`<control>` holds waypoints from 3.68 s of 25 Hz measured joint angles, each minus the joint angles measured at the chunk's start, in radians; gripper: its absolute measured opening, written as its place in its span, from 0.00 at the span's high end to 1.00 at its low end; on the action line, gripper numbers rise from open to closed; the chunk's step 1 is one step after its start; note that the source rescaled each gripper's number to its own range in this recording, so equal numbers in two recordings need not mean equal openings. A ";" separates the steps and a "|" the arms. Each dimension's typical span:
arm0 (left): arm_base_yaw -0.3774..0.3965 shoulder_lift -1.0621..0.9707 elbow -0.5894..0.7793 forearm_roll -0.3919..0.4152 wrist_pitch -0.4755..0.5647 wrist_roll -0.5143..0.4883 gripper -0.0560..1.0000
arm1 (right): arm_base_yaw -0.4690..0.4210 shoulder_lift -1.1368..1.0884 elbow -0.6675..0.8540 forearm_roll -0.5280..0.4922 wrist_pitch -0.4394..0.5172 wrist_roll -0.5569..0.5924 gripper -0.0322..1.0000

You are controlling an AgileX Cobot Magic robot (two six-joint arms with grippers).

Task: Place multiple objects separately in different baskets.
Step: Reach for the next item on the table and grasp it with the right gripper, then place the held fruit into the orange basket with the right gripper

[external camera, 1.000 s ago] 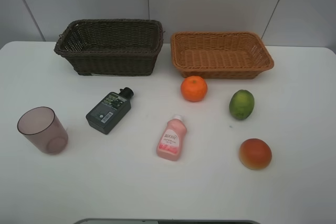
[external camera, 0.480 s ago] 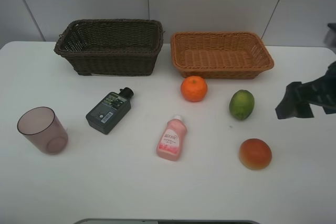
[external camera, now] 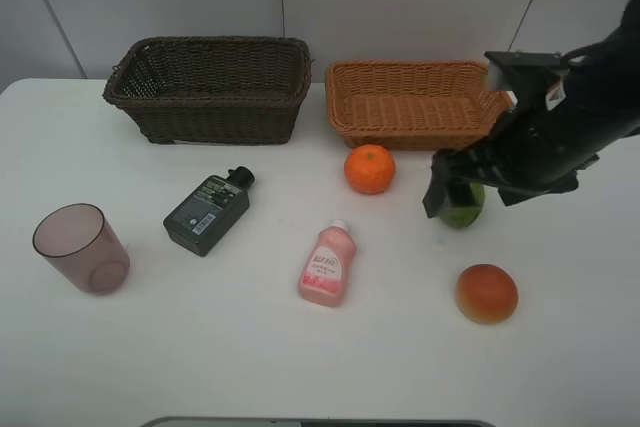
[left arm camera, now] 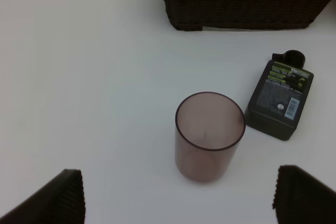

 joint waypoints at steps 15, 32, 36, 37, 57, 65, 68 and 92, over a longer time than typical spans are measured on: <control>0.000 0.000 0.000 0.000 0.000 0.000 0.07 | -0.052 0.120 -0.145 -0.077 0.024 0.214 0.00; 0.000 0.000 0.000 0.000 0.000 0.000 0.07 | -0.126 0.244 -0.198 -0.161 0.011 0.328 0.00; 0.000 0.000 0.000 0.000 0.000 0.000 0.07 | -0.126 0.245 -0.228 -0.189 -0.015 0.370 0.00; 0.000 0.000 0.000 0.000 0.000 0.000 0.07 | -0.126 0.250 -0.232 -0.197 -0.024 0.379 0.00; 0.000 0.000 0.000 0.000 0.000 0.000 0.07 | -0.161 0.471 -0.234 -0.203 -0.108 0.414 0.00; 0.000 0.000 0.000 0.000 0.000 0.000 0.07 | -0.161 0.519 -0.234 -0.189 -0.111 0.415 0.00; 0.000 0.000 0.000 0.000 0.000 0.000 0.07 | -0.161 0.525 -0.234 -0.189 -0.111 0.415 0.03; 0.000 0.000 0.000 0.000 0.000 0.000 0.07 | -0.161 0.525 -0.235 -0.188 -0.111 0.415 0.66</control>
